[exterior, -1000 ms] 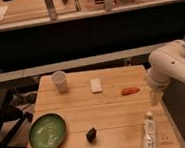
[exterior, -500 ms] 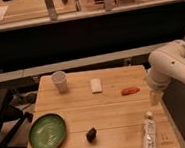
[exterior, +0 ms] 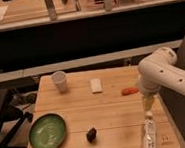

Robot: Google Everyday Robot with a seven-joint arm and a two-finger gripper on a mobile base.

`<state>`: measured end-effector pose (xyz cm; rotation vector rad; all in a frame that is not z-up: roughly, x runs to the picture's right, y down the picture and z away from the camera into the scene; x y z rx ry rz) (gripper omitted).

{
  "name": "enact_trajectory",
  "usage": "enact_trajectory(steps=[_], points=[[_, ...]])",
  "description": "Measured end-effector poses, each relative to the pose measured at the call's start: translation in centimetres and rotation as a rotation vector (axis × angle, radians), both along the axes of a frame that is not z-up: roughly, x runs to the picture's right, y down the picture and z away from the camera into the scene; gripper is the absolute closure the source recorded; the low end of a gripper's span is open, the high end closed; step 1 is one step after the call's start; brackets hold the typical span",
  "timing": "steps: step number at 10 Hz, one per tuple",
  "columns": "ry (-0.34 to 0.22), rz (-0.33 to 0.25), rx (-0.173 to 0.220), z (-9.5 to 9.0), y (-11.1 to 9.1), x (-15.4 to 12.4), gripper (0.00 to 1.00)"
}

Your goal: Knock the eraser over

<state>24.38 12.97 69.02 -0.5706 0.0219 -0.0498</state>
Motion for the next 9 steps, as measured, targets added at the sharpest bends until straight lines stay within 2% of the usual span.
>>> enact_trajectory(steps=[2, 5, 9], points=[[-0.018, -0.031, -0.004, 0.4, 1.1, -0.7, 0.2], [-0.05, -0.075, -0.015, 1.5, 2.4, -3.1, 0.2], [-0.081, -0.108, -0.026, 2.3, 3.6, -4.5, 0.2]])
